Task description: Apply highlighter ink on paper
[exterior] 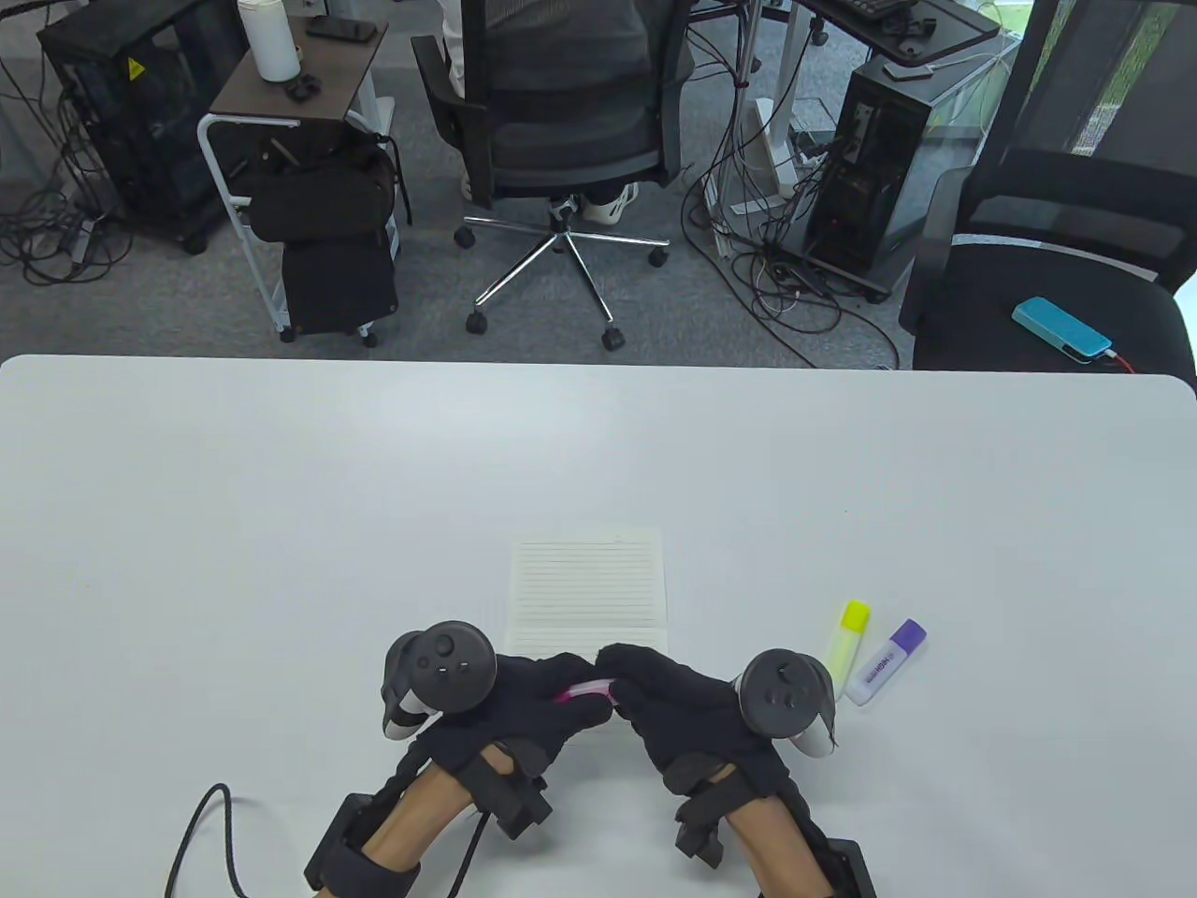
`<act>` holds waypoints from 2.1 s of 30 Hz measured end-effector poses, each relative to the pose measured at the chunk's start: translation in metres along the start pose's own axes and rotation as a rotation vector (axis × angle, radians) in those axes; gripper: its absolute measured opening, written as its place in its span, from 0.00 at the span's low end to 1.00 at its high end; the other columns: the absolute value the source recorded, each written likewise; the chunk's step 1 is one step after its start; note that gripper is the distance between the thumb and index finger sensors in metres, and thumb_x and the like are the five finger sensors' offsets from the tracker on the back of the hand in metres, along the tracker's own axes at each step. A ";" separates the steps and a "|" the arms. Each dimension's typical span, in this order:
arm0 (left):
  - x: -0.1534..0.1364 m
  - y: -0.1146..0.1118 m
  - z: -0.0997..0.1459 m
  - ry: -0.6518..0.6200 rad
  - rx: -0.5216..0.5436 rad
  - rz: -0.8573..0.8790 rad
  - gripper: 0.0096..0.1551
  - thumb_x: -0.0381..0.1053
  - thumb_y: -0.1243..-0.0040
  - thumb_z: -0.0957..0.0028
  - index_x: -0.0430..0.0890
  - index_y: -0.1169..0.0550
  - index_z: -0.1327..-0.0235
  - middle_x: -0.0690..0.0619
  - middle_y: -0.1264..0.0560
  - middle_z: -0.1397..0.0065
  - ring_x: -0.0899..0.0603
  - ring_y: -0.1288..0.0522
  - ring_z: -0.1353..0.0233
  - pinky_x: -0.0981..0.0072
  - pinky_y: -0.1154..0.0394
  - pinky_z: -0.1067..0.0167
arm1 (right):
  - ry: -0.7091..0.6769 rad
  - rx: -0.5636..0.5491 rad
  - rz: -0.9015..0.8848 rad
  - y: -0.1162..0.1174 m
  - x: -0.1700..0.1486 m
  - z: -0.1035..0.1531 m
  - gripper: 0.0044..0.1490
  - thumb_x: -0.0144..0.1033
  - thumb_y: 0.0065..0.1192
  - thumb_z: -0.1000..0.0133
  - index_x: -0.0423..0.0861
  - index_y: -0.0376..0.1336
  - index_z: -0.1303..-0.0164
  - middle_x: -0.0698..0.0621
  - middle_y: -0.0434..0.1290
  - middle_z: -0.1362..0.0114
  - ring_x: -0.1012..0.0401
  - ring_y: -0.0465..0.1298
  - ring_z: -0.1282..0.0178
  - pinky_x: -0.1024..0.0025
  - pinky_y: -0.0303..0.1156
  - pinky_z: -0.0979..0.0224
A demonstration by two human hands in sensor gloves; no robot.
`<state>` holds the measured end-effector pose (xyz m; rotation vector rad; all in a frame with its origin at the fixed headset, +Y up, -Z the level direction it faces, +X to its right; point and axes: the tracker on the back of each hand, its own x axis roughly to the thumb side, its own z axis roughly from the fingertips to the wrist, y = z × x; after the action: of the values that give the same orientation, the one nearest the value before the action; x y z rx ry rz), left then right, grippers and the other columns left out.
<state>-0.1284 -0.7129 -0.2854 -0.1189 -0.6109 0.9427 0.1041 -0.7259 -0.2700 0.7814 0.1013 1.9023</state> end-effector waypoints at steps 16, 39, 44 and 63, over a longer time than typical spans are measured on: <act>-0.033 0.047 0.011 0.283 0.142 -0.361 0.35 0.60 0.39 0.54 0.43 0.28 0.39 0.54 0.20 0.50 0.48 0.18 0.59 0.42 0.25 0.41 | 0.095 -0.146 0.077 -0.038 -0.018 0.017 0.35 0.49 0.48 0.28 0.48 0.49 0.13 0.37 0.62 0.19 0.39 0.69 0.30 0.33 0.61 0.27; -0.150 0.138 0.086 1.297 0.396 -0.537 0.31 0.57 0.30 0.57 0.47 0.22 0.41 0.47 0.32 0.28 0.36 0.30 0.30 0.34 0.41 0.29 | 0.094 -0.086 0.072 -0.028 -0.017 0.013 0.35 0.50 0.47 0.28 0.48 0.49 0.13 0.37 0.61 0.17 0.37 0.68 0.28 0.32 0.60 0.27; -0.151 0.136 0.086 1.314 0.380 -0.554 0.31 0.57 0.31 0.57 0.47 0.22 0.41 0.47 0.34 0.27 0.36 0.31 0.29 0.34 0.42 0.29 | 0.092 -0.075 0.073 -0.026 -0.016 0.013 0.35 0.50 0.47 0.28 0.48 0.49 0.13 0.37 0.61 0.17 0.37 0.68 0.28 0.32 0.60 0.27; -0.061 0.121 0.056 0.458 0.557 -0.340 0.43 0.61 0.34 0.56 0.48 0.33 0.28 0.46 0.41 0.21 0.32 0.39 0.24 0.30 0.46 0.28 | 0.149 -0.156 0.094 -0.046 -0.019 0.021 0.35 0.50 0.47 0.28 0.47 0.49 0.14 0.36 0.61 0.18 0.36 0.68 0.28 0.31 0.60 0.27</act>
<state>-0.2719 -0.6983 -0.3087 0.2567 0.0687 0.6912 0.1570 -0.7260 -0.2811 0.5475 0.0072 2.0294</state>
